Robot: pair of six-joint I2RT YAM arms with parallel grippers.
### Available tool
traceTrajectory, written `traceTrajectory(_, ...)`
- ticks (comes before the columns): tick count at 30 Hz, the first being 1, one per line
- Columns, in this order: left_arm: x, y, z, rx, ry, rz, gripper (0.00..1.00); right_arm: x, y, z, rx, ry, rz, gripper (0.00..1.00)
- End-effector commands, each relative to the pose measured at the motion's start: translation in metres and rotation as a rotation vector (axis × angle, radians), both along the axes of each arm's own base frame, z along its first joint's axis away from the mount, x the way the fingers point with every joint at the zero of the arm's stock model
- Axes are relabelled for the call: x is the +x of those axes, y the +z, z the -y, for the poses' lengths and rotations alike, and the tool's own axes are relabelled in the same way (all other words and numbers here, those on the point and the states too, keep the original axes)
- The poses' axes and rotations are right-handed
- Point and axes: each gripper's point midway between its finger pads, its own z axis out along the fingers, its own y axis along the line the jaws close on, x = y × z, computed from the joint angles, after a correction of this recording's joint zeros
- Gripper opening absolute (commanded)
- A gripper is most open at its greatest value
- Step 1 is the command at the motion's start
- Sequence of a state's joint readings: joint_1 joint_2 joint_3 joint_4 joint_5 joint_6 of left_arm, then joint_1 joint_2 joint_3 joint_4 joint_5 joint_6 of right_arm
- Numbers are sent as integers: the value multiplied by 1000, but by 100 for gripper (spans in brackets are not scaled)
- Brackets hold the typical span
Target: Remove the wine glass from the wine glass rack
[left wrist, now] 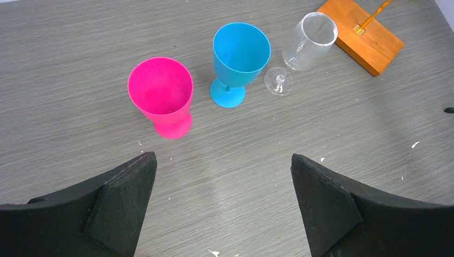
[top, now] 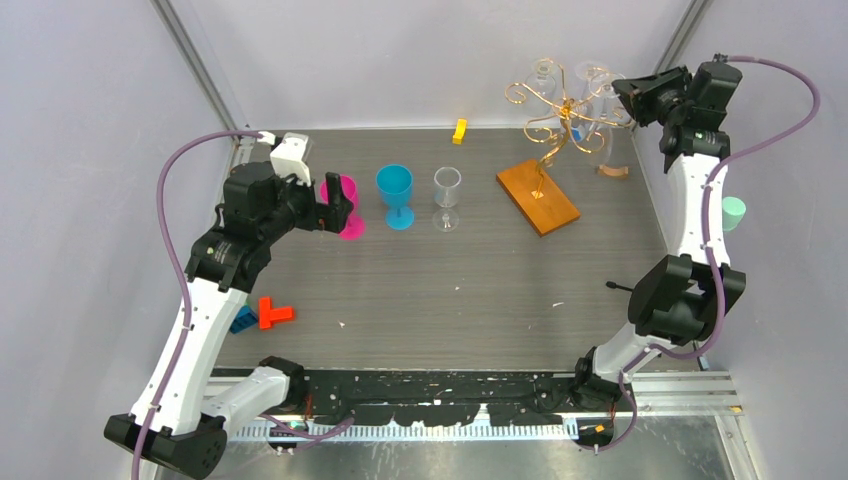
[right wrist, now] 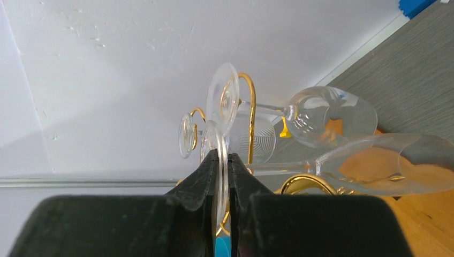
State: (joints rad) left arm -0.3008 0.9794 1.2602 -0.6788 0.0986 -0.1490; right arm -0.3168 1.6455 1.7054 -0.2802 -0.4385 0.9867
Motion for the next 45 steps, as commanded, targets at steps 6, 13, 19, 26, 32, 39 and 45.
traceTrajectory(6,2,16,5,-32,-23,67,100,3,66,34,-118,-202,181,0)
traceTrajectory(13,2,18,10,-47,-46,65,100,-28,66,64,-186,-417,90,0)
traceTrajectory(19,1,20,16,-73,-71,66,100,-56,78,55,-190,-445,100,0)
traceTrajectory(26,-3,24,25,-102,-120,65,100,-98,95,24,-175,-413,91,0)
traceTrajectory(32,-4,30,36,-151,-161,68,100,-132,91,-24,-232,-324,75,0)
traceTrajectory(39,-9,30,51,-219,-228,35,100,-179,69,-59,-199,-235,32,1)
traceTrajectory(45,-17,30,75,-293,-355,-12,100,-211,60,-94,-78,-72,53,0)
